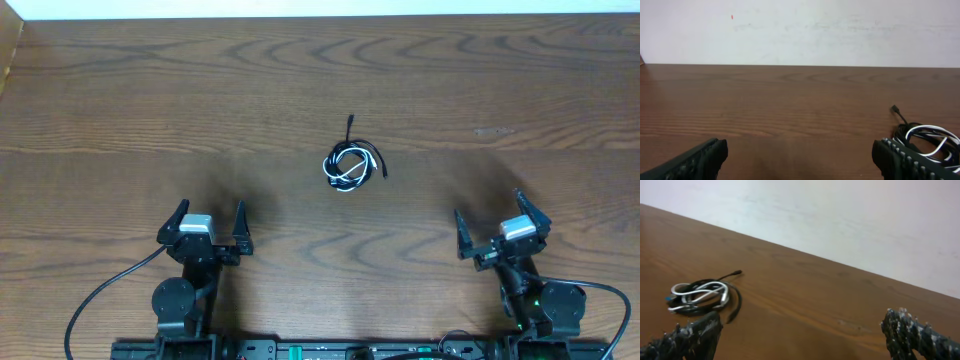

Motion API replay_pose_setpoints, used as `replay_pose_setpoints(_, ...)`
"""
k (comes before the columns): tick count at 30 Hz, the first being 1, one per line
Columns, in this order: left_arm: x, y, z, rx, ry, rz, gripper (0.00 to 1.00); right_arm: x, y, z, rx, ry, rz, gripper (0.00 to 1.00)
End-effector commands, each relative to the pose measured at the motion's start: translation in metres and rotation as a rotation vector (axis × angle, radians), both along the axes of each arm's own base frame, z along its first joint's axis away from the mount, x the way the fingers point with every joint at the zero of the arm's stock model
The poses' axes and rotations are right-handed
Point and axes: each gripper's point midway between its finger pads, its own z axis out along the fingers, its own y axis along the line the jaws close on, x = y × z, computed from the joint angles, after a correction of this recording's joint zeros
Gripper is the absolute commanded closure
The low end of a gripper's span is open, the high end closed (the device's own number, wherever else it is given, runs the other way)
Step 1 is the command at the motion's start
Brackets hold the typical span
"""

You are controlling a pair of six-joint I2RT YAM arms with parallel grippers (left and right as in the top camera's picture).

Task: Untangle cables

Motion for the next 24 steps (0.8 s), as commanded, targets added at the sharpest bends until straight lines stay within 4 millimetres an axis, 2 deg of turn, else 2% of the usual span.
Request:
replay_pose_setpoints(1,-0.001,-0.001,-0.016,0.011,0.05,-0.01,0.02,-0.005,0.015,0.004,0.031,-0.005,0.086,0.01)
replay_pose_setpoints(5,-0.001,-0.002,-0.013,0.011,0.045,-0.014,0.02,-0.006,0.014,0.009,0.035,-0.011,0.081,0.01)
replay_pose_setpoints(14,0.0,0.0,0.01,0.015,0.051,-0.007,0.02,-0.003,0.014,0.014,0.025,0.011,0.079,0.01)
replay_pose_setpoints(24,0.019,0.0,0.05,0.039,0.135,-0.012,0.02,0.013,0.013,0.044,-0.028,0.065,0.081,0.01)
